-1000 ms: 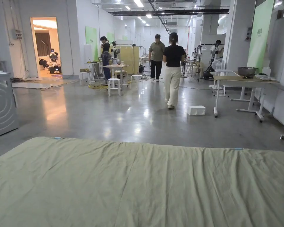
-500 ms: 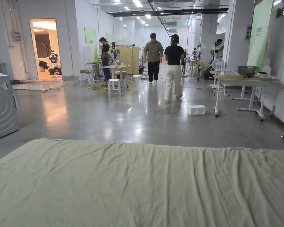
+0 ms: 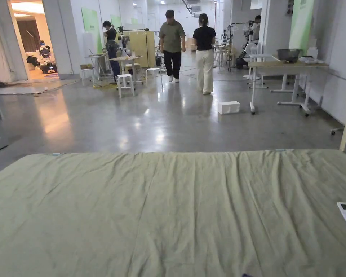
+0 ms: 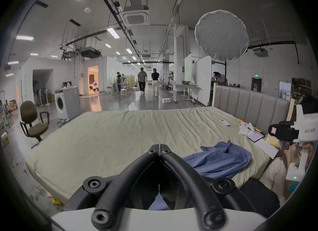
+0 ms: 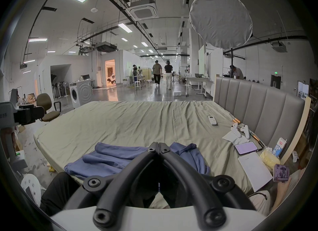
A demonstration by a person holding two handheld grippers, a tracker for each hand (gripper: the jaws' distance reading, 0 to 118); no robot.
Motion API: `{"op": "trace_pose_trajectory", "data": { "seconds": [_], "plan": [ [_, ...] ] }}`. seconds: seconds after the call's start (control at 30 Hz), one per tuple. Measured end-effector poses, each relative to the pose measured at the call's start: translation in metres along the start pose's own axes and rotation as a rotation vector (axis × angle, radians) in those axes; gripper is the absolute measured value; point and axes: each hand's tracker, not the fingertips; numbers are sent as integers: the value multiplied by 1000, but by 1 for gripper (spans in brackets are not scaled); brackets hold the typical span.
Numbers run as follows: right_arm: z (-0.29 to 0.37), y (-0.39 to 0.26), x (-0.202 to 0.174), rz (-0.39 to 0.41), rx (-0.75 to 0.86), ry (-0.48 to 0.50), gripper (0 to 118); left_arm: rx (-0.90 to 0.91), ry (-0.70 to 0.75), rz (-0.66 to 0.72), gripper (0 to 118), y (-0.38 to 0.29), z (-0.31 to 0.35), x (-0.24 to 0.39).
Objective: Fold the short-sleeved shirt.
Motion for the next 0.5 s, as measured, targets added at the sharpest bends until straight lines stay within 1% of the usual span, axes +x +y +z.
{"op": "trace_pose_trajectory", "data": {
  "seconds": [0.13,0.17,0.2,0.23,0.27,0.3,0.33,0.4,0.5],
  "plan": [
    [-9,-13,8,-29,-38,5,0,-107,-75,63,0,-8,-58,-7],
    [-11,-17,11,-37,-51,10,0,-163,-97,91,7,-11,-80,-9],
    [-14,-21,13,-45,-68,14,0,-199,-122,132,21,-16,-101,-11],
    [-17,-25,15,-51,-85,12,0,-239,-136,161,46,-23,-125,-14],
    [-19,-29,17,-55,-97,10,0,-275,-142,188,67,-32,-145,-17],
    [-21,-33,20,-64,-120,12,0,-302,-132,212,81,-42,-168,-19],
    [-23,-37,22,-70,-141,11,0,-352,-125,218,90,-51,-192,-20],
    [-23,-43,27,-81,-161,4,0,-441,-122,220,90,-66,-230,-21],
    [-22,-52,35,-108,-194,-3,0,-536,-115,149,89,-86,-278,-14]
  ]
}}
